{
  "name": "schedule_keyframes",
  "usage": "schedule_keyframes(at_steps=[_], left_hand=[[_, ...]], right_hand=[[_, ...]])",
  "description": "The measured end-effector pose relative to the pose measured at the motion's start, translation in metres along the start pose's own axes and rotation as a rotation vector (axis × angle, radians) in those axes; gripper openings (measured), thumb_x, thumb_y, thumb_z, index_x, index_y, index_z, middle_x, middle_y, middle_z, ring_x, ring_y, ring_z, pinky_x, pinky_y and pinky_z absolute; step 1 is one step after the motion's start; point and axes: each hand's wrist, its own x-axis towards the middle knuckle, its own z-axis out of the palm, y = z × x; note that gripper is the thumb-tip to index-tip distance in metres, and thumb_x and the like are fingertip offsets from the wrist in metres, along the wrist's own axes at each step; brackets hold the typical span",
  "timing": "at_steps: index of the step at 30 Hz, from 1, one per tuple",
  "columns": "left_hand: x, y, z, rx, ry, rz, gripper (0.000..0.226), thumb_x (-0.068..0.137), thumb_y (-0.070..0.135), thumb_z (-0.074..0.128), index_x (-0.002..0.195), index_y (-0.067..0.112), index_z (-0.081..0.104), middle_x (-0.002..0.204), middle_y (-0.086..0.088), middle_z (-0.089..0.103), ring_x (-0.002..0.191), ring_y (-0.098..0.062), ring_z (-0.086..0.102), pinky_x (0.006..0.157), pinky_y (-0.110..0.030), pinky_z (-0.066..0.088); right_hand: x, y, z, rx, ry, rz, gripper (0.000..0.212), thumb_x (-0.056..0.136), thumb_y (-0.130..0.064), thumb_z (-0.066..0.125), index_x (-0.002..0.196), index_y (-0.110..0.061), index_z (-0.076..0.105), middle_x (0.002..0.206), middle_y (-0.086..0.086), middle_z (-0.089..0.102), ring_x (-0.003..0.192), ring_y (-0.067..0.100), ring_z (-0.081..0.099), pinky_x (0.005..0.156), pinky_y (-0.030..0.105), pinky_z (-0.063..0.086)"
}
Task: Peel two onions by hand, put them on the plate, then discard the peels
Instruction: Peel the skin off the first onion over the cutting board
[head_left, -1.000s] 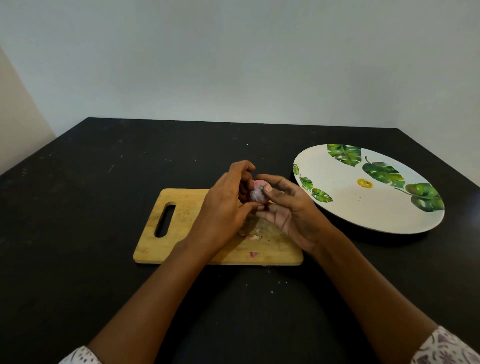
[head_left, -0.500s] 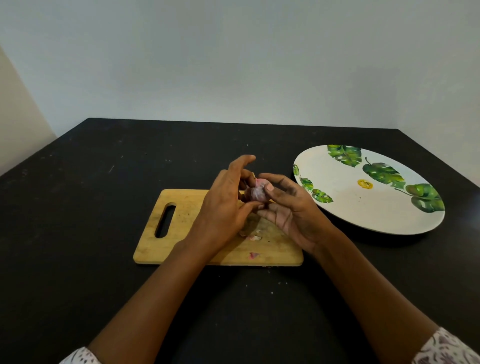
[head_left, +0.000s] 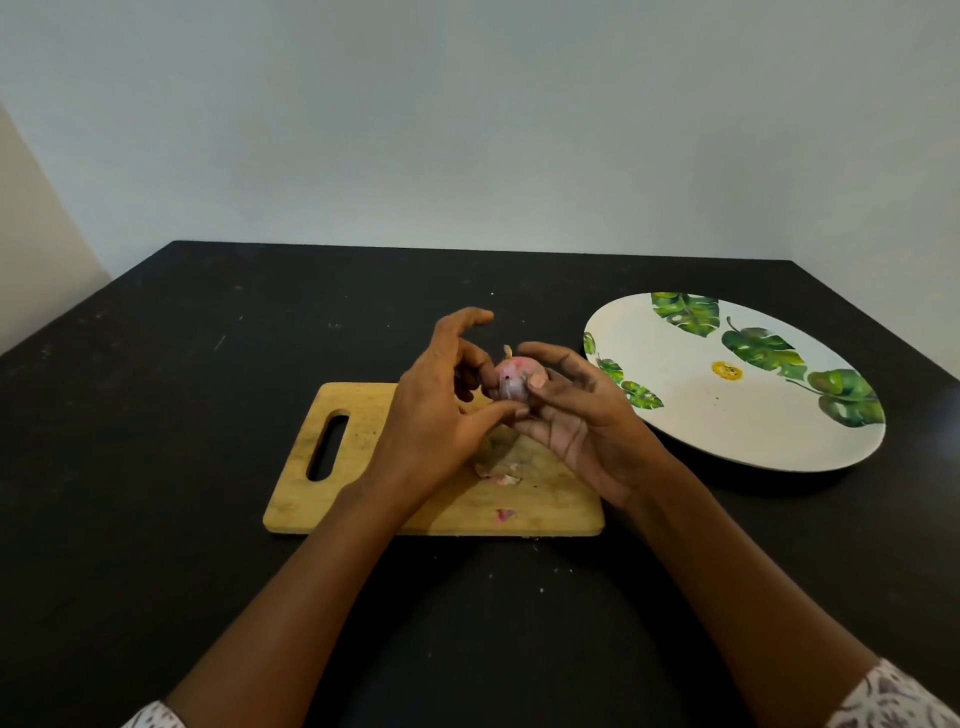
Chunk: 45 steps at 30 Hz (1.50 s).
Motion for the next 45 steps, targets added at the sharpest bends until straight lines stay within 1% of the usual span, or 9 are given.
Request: schedule_keyframes(at_steps=[4, 13, 19, 23, 28, 33, 39, 41, 45], left_hand=[[0.003, 0.002, -0.005, -0.097, 0.098, -0.053, 0.052, 0.074, 0.015, 0.077, 0.116, 0.024, 0.047, 0.084, 0.007, 0.062, 0.081, -0.002, 0.060, 0.072, -0.011, 0.048], [0.003, 0.007, -0.007, -0.199, 0.125, -0.153, 0.042, 0.078, 0.006, 0.071, 0.110, 0.026, 0.052, 0.087, 0.007, 0.069, 0.084, -0.002, 0.066, 0.079, -0.019, 0.054], [0.004, 0.007, -0.009, -0.256, 0.124, -0.175, 0.038, 0.080, 0.001, 0.067, 0.104, 0.025, 0.050, 0.079, 0.003, 0.068, 0.080, -0.006, 0.067, 0.075, -0.024, 0.055], [0.004, 0.009, -0.008, -0.310, 0.098, -0.182, 0.038, 0.082, -0.001, 0.064, 0.101, 0.027, 0.046, 0.078, 0.000, 0.068, 0.081, -0.009, 0.067, 0.077, -0.025, 0.055], [0.003, 0.012, -0.007, -0.318, 0.076, -0.166, 0.038, 0.082, -0.002, 0.063, 0.098, 0.028, 0.045, 0.079, 0.001, 0.068, 0.085, -0.008, 0.066, 0.081, -0.025, 0.053], [0.002, 0.016, -0.008, -0.331, 0.056, -0.158, 0.039, 0.081, -0.001, 0.065, 0.099, 0.028, 0.045, 0.078, 0.002, 0.068, 0.085, -0.007, 0.066, 0.085, -0.028, 0.053], [0.002, 0.021, -0.009, -0.387, 0.006, -0.141, 0.051, 0.073, -0.002, 0.073, 0.109, 0.023, 0.048, 0.081, -0.003, 0.069, 0.082, -0.013, 0.067, 0.079, -0.026, 0.054], [0.002, 0.024, -0.011, -0.425, -0.022, -0.133, 0.057, 0.069, -0.004, 0.075, 0.112, 0.022, 0.049, 0.088, -0.003, 0.070, 0.086, -0.012, 0.068, 0.078, -0.022, 0.054], [0.000, 0.028, -0.011, -0.416, -0.096, -0.108, 0.058, 0.067, -0.005, 0.075, 0.112, 0.023, 0.052, 0.088, -0.003, 0.072, 0.088, -0.013, 0.069, 0.081, -0.025, 0.054]], right_hand=[[0.001, 0.002, -0.002, 0.018, -0.009, -0.032, 0.043, 0.074, 0.010, 0.063, 0.114, -0.007, 0.058, 0.118, 0.017, 0.057, 0.097, 0.028, 0.069, 0.087, 0.042, 0.057], [0.004, 0.006, -0.003, -0.050, -0.026, -0.015, 0.052, 0.068, 0.009, 0.065, 0.116, -0.009, 0.059, 0.121, 0.015, 0.061, 0.110, 0.034, 0.064, 0.090, 0.046, 0.055], [0.002, 0.005, -0.002, -0.037, -0.032, 0.024, 0.043, 0.078, -0.008, 0.068, 0.120, -0.007, 0.058, 0.117, 0.016, 0.061, 0.099, 0.031, 0.068, 0.077, 0.037, 0.059], [0.002, 0.005, 0.001, -0.060, -0.037, 0.058, 0.046, 0.087, -0.023, 0.053, 0.127, -0.002, 0.053, 0.110, 0.018, 0.064, 0.087, 0.029, 0.069, 0.062, 0.029, 0.057], [0.002, 0.005, 0.002, -0.100, -0.036, 0.133, 0.048, 0.086, -0.043, 0.046, 0.115, -0.007, 0.057, 0.086, 0.015, 0.069, 0.062, 0.018, 0.060, 0.055, 0.025, 0.048], [0.003, 0.004, 0.001, -0.163, -0.023, 0.194, 0.046, 0.096, -0.052, 0.034, 0.099, -0.013, 0.057, 0.069, 0.013, 0.061, 0.049, 0.014, 0.048, 0.046, 0.023, 0.038], [0.003, 0.001, -0.005, -0.193, 0.024, 0.166, 0.052, 0.086, -0.060, 0.043, 0.082, -0.010, 0.056, 0.054, 0.007, 0.054, 0.039, 0.011, 0.039, 0.038, 0.019, 0.033], [0.003, 0.000, -0.006, -0.188, 0.004, 0.189, 0.057, 0.080, -0.063, 0.045, 0.078, -0.007, 0.055, 0.049, 0.005, 0.051, 0.035, 0.010, 0.036, 0.036, 0.017, 0.030], [0.002, -0.001, -0.009, -0.175, -0.034, 0.284, 0.058, 0.078, -0.063, 0.045, 0.063, -0.008, 0.057, 0.043, 0.003, 0.044, 0.032, 0.010, 0.032, 0.035, 0.017, 0.025]])
